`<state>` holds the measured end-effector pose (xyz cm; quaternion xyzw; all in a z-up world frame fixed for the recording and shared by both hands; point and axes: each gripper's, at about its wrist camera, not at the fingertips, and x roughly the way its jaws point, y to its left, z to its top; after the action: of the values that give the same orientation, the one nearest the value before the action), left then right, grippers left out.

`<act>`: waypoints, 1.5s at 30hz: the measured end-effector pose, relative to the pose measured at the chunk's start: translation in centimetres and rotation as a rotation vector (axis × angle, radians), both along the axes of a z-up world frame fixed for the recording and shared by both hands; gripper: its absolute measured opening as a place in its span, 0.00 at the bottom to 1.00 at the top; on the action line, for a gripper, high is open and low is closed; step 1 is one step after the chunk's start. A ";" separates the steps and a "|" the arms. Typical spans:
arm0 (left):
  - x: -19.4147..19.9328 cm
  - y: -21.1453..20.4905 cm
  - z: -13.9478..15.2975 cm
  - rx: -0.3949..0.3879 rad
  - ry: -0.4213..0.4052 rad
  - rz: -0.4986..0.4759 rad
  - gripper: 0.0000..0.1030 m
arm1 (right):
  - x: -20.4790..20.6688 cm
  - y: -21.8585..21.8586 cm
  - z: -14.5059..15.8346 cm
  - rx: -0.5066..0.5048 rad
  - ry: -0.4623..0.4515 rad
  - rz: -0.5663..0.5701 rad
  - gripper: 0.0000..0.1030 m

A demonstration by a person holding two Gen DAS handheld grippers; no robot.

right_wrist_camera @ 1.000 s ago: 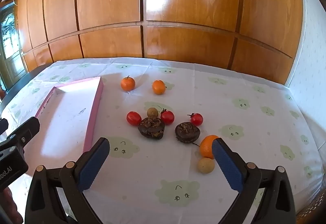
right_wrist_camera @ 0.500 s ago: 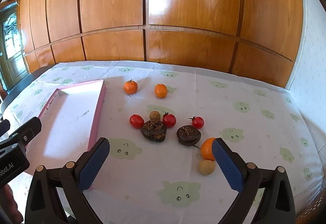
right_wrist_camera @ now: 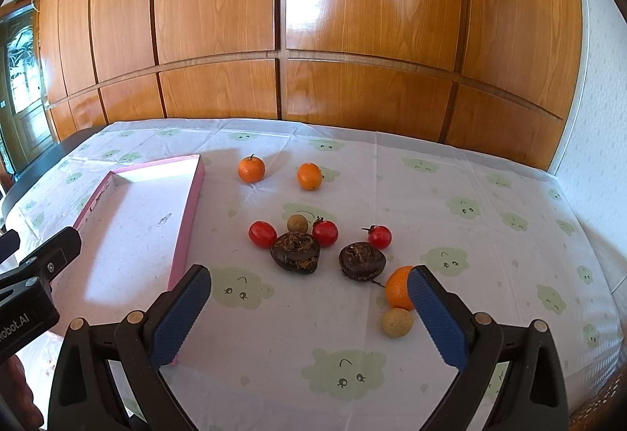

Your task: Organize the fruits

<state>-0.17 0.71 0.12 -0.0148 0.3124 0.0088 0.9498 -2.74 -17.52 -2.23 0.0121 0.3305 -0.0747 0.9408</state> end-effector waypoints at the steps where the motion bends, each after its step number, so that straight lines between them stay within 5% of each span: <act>1: -0.1 0.0 0.0 -0.001 0.000 0.000 1.00 | 0.0 0.0 0.0 0.001 -0.001 0.000 0.99; 45: -0.2 -0.6 -0.2 0.005 0.013 -0.023 1.00 | -0.1 -1.2 0.7 0.001 -0.014 0.006 0.99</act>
<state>-0.41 0.13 -0.08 -0.0091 0.3185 -0.0012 0.9479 -2.79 -18.69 -1.53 0.0122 0.3239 -0.0716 0.9433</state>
